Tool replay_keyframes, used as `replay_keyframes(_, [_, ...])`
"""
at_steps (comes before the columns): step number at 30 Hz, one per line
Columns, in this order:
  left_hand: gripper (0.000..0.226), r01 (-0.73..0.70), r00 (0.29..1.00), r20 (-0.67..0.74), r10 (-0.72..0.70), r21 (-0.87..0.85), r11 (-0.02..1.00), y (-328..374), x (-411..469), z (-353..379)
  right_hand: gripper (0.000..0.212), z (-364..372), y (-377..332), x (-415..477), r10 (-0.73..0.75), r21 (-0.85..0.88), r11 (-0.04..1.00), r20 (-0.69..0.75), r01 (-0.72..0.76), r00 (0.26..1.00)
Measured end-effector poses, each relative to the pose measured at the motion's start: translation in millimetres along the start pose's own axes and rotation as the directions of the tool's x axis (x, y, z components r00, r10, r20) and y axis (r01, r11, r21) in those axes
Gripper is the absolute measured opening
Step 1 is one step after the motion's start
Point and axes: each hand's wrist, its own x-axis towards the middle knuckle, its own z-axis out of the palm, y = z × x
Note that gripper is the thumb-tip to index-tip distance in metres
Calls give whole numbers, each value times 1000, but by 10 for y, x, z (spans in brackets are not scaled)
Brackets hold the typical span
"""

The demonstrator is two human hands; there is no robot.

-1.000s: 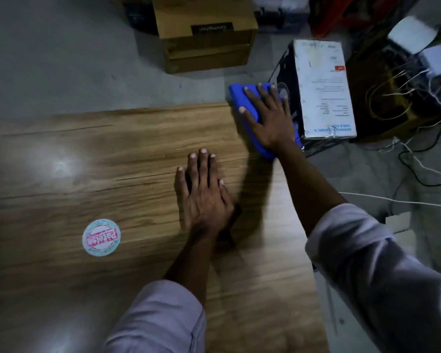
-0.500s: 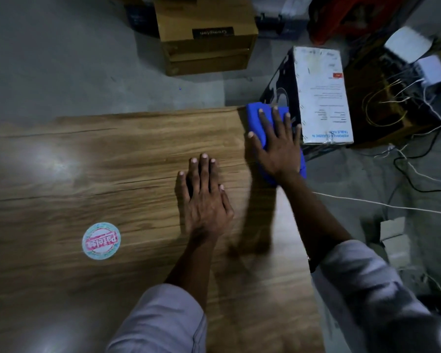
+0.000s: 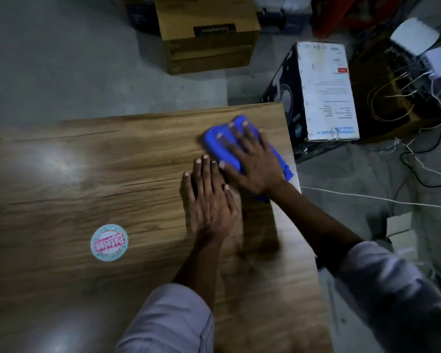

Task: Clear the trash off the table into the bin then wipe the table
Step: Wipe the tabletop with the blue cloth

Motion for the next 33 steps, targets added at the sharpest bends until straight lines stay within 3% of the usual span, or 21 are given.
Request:
replay_keyframes(2, [65,-12,1000,-10,12,5,1000,-11,6,9,69,8,101,-180,-235,-36,971,21,236,972])
replay_keyframes(3, [65,-11,1000,-7,11,7,1000,-2,13,18,69,-5,244,-212,-207,-41,977,9,208,978])
replay_keyframes(5, [65,-8,1000,7,7,19,1000,5,21,39,70,-69,519,-244,86,-6,996,-70,-86,994])
replay_keyframes(7, [65,-10,1000,17,10,32,999,2,18,58,70,-70,476,-303,364,41,931,-129,-362,922])
replay_keyframes(8, [65,-12,1000,23,11,34,999,-8,20,65,71,-26,326,-354,351,33,936,-135,-350,927])
replay_keyframes(10, [67,-11,1000,28,10,38,999,-34,20,86,70,64,-23,-530,64,-8,998,-83,-65,995])
replay_keyframes(12, [68,-14,999,29,13,39,999,-48,18,101,68,97,-53,-633,-119,-49,992,-53,117,991])
replay_keyframes(14, [65,-15,1000,23,14,28,1000,-36,15,109,68,65,143,-555,25,-46,998,-116,-31,993])
replay_keyframes(16, [64,-20,1000,12,19,33,999,-24,10,110,68,25,221,-473,377,40,926,-143,-375,915])
replay_keyframes(17, [64,-21,1000,9,20,33,999,-24,5,113,68,35,161,-444,467,67,884,-131,-463,874])
replay_keyframes(19, [65,-18,1000,3,18,31,999,-38,3,123,68,77,-82,-466,349,45,937,-96,-347,932])
replay_keyframes(20, [68,-19,1000,6,19,44,999,-51,0,127,67,94,-186,-529,182,22,983,-70,-181,981])
replay_keyframes(22, [71,-25,1000,13,24,64,998,-67,3,132,65,101,-92,-646,-69,1,998,-49,69,996])
replay_keyframes(23, [69,-22,1000,9,22,53,998,-66,6,129,64,87,40,-670,-44,25,999,-63,46,997])
replay_keyframes(24, [66,-21,1000,5,21,44,999,-61,8,128,63,71,159,-688,87,75,994,-91,-81,992])
replay_keyframes(26, [64,-23,1000,-5,23,35,999,-50,-3,126,64,51,243,-737,456,196,881,-103,-432,884])
replay_keyframes(27, [64,-22,1000,-10,22,30,999,-47,-9,124,65,71,170,-760,501,182,859,-98,-479,860])
replay_keyframes(28, [65,-22,1000,-14,22,27,999,-49,-12,116,65,103,46,-795,438,127,896,-98,-425,894])
replay_keyframes(30, [74,-39,999,15,38,70,997,-74,-20,107,63,162,-188,-948,109,35,994,-77,-107,991])
replay_keyframes(31, [82,-55,998,32,52,91,994,-85,-24,103,62,170,-200,-1044,-26,17,999,-62,27,998])
replay_keyframes(33, [79,-55,998,9,55,52,997,-90,-30,96,62,171,-68,-1175,-14,31,999,-79,16,997])
